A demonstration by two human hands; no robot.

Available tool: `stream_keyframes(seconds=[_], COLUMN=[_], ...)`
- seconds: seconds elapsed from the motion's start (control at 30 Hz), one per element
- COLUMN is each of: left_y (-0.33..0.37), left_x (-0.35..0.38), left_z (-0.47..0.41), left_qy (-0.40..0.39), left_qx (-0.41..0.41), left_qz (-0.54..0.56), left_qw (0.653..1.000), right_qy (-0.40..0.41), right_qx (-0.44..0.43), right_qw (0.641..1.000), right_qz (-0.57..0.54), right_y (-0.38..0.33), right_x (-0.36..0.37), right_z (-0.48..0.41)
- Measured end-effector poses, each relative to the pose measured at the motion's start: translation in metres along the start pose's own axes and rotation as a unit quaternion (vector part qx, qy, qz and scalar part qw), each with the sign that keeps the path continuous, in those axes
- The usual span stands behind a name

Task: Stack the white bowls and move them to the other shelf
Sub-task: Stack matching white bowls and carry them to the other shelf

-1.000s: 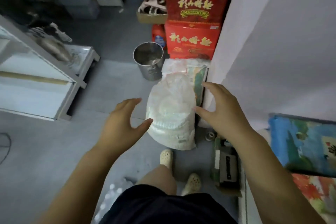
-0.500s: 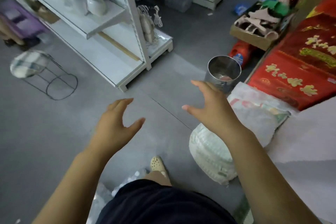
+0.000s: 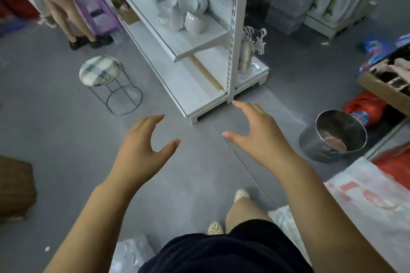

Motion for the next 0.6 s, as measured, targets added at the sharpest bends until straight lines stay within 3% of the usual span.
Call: stream_keyframes(seconds=[0.27,0.6], left_y=[-0.046,-0.090], left_x=[-0.004,-0.041], left_z=[-0.091,-0.206], left_qy=[0.040,0.143], left_qx=[-0.082,-0.165], left_qz=[0.004,-0.018], left_qw=[0.996,0.976], right_qy=[-0.080,-0.182], right_qx=[-0.080,-0.186], right_qw=[0.993,0.964], right_qz=[0.018,0.054], right_y=[-0.038,-0.102], right_x=[0.043,0.101], right_z=[-0.151,-0.329])
Point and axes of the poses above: each hand's wrist, its own z-axis away from the middle knuckle, its own x-axis out of the palm, y = z × x, the point moved 5 cm from there along -z, towards the middle knuckle, and after that the axes turned 5 degrees about y, right-handed, at the moved point
